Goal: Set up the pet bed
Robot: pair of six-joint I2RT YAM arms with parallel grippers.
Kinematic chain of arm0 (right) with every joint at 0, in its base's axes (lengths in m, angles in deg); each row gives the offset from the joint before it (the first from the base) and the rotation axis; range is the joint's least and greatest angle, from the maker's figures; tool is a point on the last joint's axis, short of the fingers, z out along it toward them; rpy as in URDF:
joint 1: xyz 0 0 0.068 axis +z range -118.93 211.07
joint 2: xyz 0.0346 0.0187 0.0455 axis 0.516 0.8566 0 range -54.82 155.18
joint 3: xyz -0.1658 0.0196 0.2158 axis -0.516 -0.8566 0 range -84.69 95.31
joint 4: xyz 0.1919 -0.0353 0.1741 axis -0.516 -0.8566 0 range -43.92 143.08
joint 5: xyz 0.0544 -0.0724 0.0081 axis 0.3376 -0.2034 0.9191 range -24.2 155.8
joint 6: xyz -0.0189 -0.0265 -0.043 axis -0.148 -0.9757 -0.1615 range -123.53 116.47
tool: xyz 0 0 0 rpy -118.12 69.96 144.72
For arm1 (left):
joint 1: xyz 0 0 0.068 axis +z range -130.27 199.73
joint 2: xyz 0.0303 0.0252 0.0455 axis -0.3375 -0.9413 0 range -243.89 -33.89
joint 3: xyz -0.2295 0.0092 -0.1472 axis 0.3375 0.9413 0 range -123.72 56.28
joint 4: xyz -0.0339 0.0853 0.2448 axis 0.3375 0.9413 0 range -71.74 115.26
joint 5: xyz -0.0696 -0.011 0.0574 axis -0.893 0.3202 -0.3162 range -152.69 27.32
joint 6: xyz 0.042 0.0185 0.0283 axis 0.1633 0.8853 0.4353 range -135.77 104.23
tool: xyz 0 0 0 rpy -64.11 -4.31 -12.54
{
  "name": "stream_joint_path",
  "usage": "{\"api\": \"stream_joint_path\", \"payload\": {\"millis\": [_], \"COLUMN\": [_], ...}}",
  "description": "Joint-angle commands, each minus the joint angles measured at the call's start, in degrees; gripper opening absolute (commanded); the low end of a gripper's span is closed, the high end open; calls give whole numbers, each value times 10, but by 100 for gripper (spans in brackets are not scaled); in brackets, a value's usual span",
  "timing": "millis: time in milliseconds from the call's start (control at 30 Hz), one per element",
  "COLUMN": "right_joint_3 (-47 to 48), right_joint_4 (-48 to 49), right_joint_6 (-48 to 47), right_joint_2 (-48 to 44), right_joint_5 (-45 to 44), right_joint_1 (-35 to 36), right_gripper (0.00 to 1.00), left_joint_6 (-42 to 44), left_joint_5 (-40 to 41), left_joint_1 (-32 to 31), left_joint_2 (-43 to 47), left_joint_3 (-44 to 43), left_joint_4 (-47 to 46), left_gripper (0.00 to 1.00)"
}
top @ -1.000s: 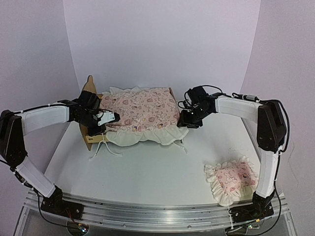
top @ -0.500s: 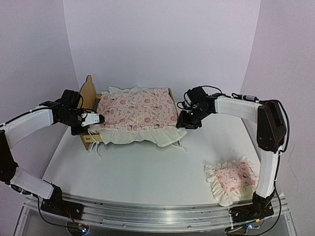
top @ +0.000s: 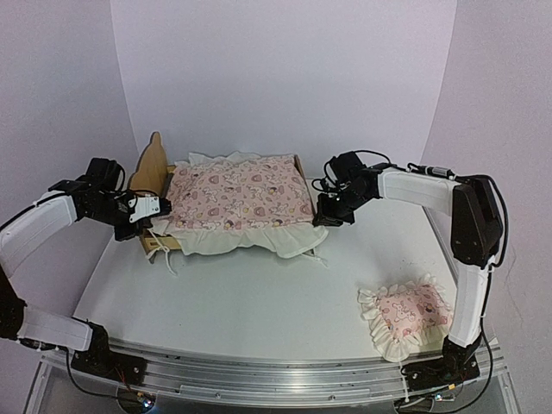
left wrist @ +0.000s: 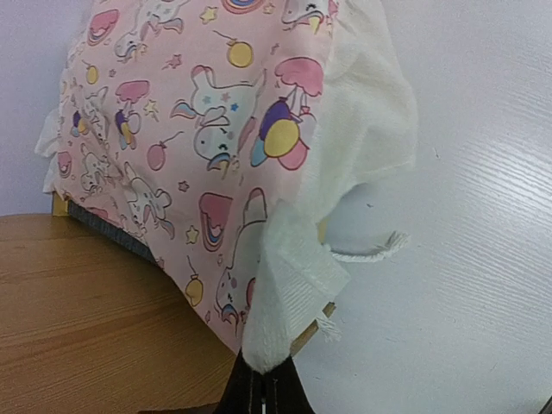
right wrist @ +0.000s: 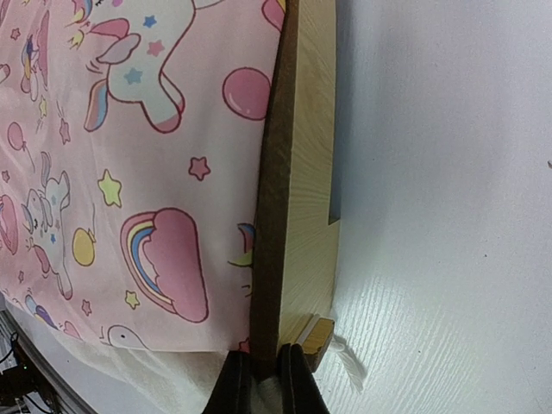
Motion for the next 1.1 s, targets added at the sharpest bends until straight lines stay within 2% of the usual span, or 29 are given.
{"api": "stream_joint_path", "payload": {"millis": [0, 133, 300, 333, 433, 467, 567, 667, 733, 800, 900, 967, 1067], "right_joint_3": [-6, -2, -8, -10, -13, -16, -21, -13, -1, 19, 61, 102, 180], "right_joint_4": [-2, -2, -2, -1, -2, -3, -10, -25, -34, -35, -34, -34, -34], "right_joint_6": [-7, -11, -8, -7, -4, -4, -15, -33, -46, -54, -56, -55, -52], "right_joint_2": [-25, -31, -28, -27, -27, -30, -53, -72, -82, -81, -54, -18, 50], "right_joint_5": [14, 19, 46, 56, 74, 74, 54, 19, 0, -19, -46, -54, -54], "right_joint_1": [-5, -9, -8, -8, -8, -8, -9, -8, -9, -9, -11, -12, -13], "right_gripper": [0, 0, 0, 0, 5, 7, 18, 31, 42, 47, 48, 48, 47], "left_joint_6": [-46, -13, 127, 158, 227, 243, 252, 235, 185, 97, -116, -268, -424], "left_joint_5": [-59, -45, 26, 30, 20, 15, 6, -25, -57, -98, -136, -122, -51], "left_joint_1": [32, 36, 36, 37, 37, 37, 37, 36, 36, 36, 35, 35, 36], "left_joint_2": [-1, 4, 46, 63, 112, 123, 136, 135, 133, 122, 79, 43, -11], "left_joint_3": [-52, -23, 87, 112, 156, 164, 160, 119, 85, 28, -71, -134, -204], "left_joint_4": [-12, -12, -46, -54, -72, -74, -54, 6, 23, 21, -3, -23, -36], "left_gripper": [0, 0, 2, 6, 40, 46, 56, 60, 62, 66, 69, 69, 71]}}
